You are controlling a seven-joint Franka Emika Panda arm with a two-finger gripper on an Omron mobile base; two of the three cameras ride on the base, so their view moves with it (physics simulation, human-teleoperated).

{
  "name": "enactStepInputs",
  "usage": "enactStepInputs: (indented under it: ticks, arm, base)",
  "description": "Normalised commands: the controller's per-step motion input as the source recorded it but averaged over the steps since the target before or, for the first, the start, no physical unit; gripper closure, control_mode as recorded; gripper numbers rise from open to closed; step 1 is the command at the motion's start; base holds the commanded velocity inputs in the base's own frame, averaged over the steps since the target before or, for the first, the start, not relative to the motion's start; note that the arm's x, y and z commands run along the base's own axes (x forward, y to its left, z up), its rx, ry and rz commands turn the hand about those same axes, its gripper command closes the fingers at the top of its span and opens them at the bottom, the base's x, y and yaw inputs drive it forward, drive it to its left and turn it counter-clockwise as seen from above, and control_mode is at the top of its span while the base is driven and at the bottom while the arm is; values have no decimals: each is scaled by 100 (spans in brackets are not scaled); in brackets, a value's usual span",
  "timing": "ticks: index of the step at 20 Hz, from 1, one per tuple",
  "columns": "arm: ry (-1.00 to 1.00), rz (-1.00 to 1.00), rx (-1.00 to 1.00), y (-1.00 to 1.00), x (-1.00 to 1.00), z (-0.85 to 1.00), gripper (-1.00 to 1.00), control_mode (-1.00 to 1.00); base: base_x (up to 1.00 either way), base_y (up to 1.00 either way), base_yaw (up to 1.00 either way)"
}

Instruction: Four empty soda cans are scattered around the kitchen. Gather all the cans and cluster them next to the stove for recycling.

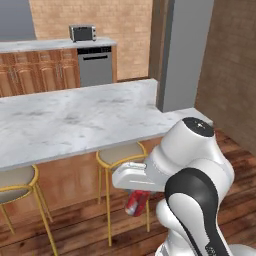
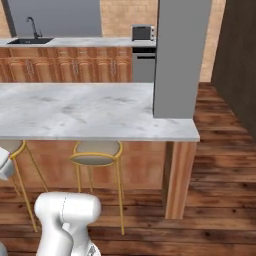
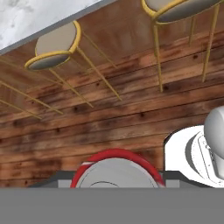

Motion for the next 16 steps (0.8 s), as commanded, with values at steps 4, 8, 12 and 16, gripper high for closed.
enactStepInputs:
  ticks: [4,8,12,16]
  arm:
    - [0,0,0,0,0,0,100,100]
    - [0,0,0,0,0,0,100,100]
    - [0,0,0,0,0,0,100,100]
    - [0,0,0,0,0,0,100,100]
  base:
    - [-39,85,0]
    - [-39,77,0]
    - [-38,81,0]
    - [-39,81,0]
